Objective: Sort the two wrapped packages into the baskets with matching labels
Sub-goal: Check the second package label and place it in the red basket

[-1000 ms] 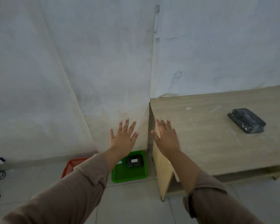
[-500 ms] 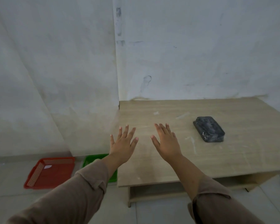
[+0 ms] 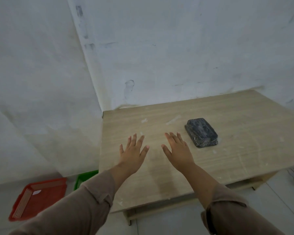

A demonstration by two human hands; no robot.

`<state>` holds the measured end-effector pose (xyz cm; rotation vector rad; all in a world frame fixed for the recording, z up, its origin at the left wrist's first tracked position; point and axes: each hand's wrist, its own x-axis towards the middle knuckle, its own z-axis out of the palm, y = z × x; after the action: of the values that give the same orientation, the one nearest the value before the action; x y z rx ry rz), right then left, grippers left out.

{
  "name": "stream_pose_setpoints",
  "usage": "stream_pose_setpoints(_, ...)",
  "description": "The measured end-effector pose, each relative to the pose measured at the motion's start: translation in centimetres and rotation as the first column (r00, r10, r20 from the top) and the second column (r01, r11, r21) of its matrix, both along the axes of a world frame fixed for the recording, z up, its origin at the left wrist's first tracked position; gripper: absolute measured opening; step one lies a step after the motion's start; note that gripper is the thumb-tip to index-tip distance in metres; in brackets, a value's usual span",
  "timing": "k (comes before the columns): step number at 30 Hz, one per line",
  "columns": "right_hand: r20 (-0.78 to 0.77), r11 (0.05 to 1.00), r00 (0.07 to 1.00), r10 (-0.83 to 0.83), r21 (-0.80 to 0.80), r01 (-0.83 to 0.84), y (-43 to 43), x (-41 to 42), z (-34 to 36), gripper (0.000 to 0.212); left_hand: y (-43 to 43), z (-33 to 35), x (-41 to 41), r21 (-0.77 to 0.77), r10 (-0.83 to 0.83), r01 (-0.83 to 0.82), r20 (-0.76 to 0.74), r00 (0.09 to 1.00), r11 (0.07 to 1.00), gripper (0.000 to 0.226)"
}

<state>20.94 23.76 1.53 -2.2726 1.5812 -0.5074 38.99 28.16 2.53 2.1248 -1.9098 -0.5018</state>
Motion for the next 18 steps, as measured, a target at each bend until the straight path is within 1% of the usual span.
stream_pose_setpoints(5,0.022,0.995,0.995,-0.094,-0.012,0.094,-3.3,-4.7,-0.4,0.052,-4.1,-0.4,-3.7,-0.005,-0.066,0.066,-0.021,0.998,0.998,0.059)
stream_pose_setpoints(8,0.041,0.991,0.991,-0.131,0.023,0.13,-6.0,-8.1,-1.2,0.051,-6.9,-1.0,-6.9,-0.009,-0.099,0.098,-0.025,0.995,0.995,0.059)
stream_pose_setpoints(11,0.056,0.99,0.991,-0.122,0.074,0.118,-9.1,-11.8,-1.9,0.052,-9.8,-1.8,-10.7,0.006,-0.097,0.098,-0.051,0.994,0.995,0.059)
stream_pose_setpoints(15,0.028,0.99,0.995,-0.091,0.107,0.087,-13.5,-17.1,-2.7,0.052,-13.5,-2.8,-16.3,0.081,-0.071,0.078,-0.092,0.993,0.994,0.058)
stream_pose_setpoints(18,0.021,0.987,0.998,-0.065,0.145,0.062,-17.1,-20.6,-3.6,0.052,-16.5,-3.6,-20.4,0.074,-0.088,0.099,-0.141,0.986,0.992,0.061)
